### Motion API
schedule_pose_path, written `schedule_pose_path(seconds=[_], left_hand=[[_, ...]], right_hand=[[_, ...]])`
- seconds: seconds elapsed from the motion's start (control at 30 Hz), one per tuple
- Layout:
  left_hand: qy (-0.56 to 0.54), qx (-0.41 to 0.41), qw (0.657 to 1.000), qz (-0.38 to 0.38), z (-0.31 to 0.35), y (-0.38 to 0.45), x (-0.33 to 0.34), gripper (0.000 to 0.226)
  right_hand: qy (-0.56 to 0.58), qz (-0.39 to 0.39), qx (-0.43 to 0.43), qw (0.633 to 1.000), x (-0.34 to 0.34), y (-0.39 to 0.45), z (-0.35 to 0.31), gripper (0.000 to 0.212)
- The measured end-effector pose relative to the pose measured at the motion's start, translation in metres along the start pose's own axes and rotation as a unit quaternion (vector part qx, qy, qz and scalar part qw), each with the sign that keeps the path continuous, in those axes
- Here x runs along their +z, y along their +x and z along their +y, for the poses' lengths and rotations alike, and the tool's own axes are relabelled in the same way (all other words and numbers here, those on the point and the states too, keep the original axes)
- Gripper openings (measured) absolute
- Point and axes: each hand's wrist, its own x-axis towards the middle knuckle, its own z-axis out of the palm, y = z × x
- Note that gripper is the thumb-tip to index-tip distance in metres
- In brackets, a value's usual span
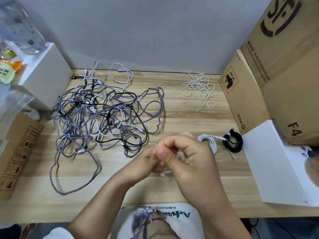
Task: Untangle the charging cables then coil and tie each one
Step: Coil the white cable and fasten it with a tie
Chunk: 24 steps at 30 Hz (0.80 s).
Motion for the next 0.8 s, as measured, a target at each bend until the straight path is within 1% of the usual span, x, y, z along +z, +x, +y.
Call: schedule_pose_path(seconds=[0.03,0.07,0.13,0.2,0.23,0.3,0.37,0.43,0.5,0.57,0.6,0.63,0.7,0.77,0.8], left_hand=[[-0.019,-0.007,1.000,0.013,0.000,0.000,-0.004,0.051],[-0.026,-0.005,0.999,0.031,0.000,0.001,-0.008,0.042],[-0.014,0.000,0.997,0.081,0.005,0.003,-0.013,0.018],[0.027,0.003,0.988,0.150,0.008,0.005,-0.014,0.030],[0.048,0.005,0.984,0.170,0.011,0.005,-0.013,0.030],[0.121,0.024,0.973,0.195,0.014,0.003,-0.013,0.028],[0.217,0.051,0.956,0.190,0.017,0.000,-0.015,0.024],[0.273,0.082,0.939,0.193,0.019,-0.001,-0.016,0.017],[0.337,0.109,0.914,0.198,0.023,-0.001,-0.013,0.019],[0.393,0.113,0.892,0.193,0.027,-0.001,-0.011,0.021],[0.397,0.108,0.893,0.184,0.028,-0.001,-0.011,0.021],[0.384,0.102,0.901,0.173,0.028,-0.002,-0.011,0.022],[0.324,0.075,0.930,0.157,0.028,-0.003,-0.009,0.026],[0.196,0.025,0.970,0.143,0.030,-0.004,-0.009,0.025],[0.124,0.004,0.983,0.135,0.031,-0.003,-0.008,0.024]], right_hand=[[0.038,-0.025,0.016,0.999,0.000,-0.002,-0.001,0.011],[0.075,-0.044,0.040,0.995,-0.001,-0.003,-0.001,0.012],[0.129,-0.062,0.090,0.986,-0.006,-0.003,0.000,0.020],[0.159,-0.069,0.139,0.975,-0.010,0.000,0.001,0.032],[0.160,-0.072,0.160,0.972,-0.012,0.002,0.002,0.037],[0.126,-0.070,0.191,0.971,-0.013,0.005,0.010,0.039],[0.071,-0.060,0.210,0.973,-0.012,0.007,0.024,0.035],[0.031,-0.054,0.221,0.973,-0.010,0.007,0.036,0.029],[0.011,-0.061,0.237,0.969,-0.010,0.007,0.045,0.022],[0.010,-0.077,0.253,0.964,-0.009,0.009,0.050,0.018],[0.010,-0.085,0.255,0.963,-0.008,0.010,0.052,0.020],[0.009,-0.090,0.254,0.963,-0.007,0.011,0.054,0.023],[0.012,-0.087,0.244,0.966,-0.006,0.011,0.058,0.028],[0.023,-0.082,0.227,0.970,-0.006,0.011,0.058,0.028],[0.030,-0.085,0.220,0.971,-0.006,0.011,0.057,0.028]])
